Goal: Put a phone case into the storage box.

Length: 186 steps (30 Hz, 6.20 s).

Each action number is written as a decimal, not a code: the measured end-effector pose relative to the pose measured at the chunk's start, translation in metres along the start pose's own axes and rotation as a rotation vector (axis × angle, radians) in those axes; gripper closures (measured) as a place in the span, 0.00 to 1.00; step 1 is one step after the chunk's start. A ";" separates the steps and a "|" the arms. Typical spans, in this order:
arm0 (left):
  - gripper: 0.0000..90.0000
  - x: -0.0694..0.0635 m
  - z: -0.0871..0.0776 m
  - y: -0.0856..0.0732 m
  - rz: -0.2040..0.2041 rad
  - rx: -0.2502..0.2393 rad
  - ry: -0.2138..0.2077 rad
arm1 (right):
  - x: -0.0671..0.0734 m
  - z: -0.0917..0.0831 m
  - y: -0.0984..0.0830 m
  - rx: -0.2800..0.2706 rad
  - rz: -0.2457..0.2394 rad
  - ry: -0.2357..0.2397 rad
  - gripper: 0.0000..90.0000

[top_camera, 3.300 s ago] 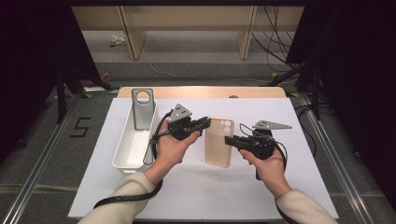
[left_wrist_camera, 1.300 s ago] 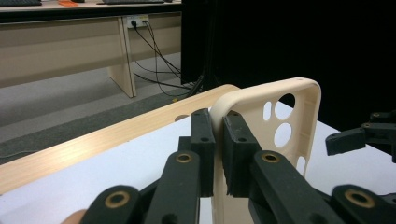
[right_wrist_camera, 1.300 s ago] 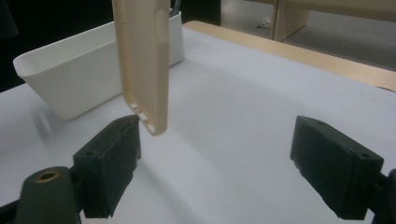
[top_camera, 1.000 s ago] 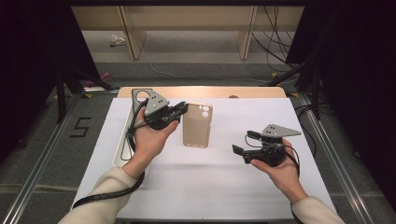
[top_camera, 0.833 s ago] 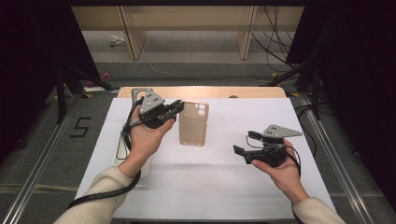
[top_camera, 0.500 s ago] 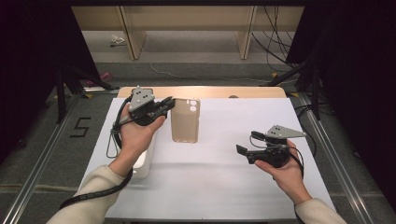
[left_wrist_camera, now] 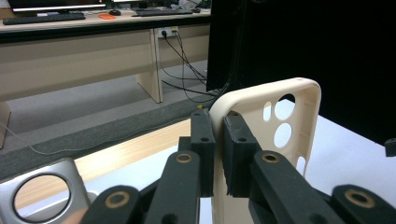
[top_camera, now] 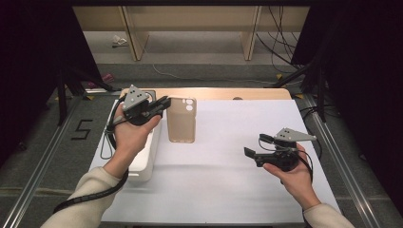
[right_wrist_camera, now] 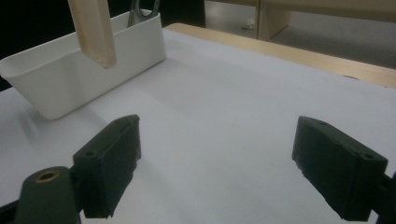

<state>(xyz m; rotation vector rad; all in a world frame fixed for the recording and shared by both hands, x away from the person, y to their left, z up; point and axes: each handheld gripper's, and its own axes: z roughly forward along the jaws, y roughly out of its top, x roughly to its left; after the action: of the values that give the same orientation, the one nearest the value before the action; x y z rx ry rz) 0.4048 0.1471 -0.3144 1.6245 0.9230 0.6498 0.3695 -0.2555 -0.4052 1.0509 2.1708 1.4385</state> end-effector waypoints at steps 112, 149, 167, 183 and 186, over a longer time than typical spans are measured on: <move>0.93 0.121 0.008 -0.005 0.039 0.063 0.285 | -0.008 -0.006 -0.005 -0.006 0.016 -0.028 0.18; 0.93 0.138 0.044 -0.043 -0.019 0.165 0.325 | -0.008 -0.005 -0.005 -0.004 0.012 -0.026 0.18; 0.93 0.144 0.050 -0.052 -0.035 0.197 0.323 | -0.008 -0.005 -0.006 -0.003 0.013 -0.024 0.18; 0.93 0.144 0.044 -0.047 -0.067 0.226 0.309 | -0.007 -0.004 -0.006 -0.001 0.010 -0.025 0.18; 0.93 0.144 0.043 -0.045 -0.081 0.234 0.305 | -0.007 -0.004 -0.005 -0.001 0.010 -0.026 0.18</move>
<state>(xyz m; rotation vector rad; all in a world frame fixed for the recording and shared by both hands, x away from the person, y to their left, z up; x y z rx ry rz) 0.5080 0.2484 -0.3759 1.7103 1.3216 0.7691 0.3694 -0.2646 -0.4091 1.0753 2.1497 1.4219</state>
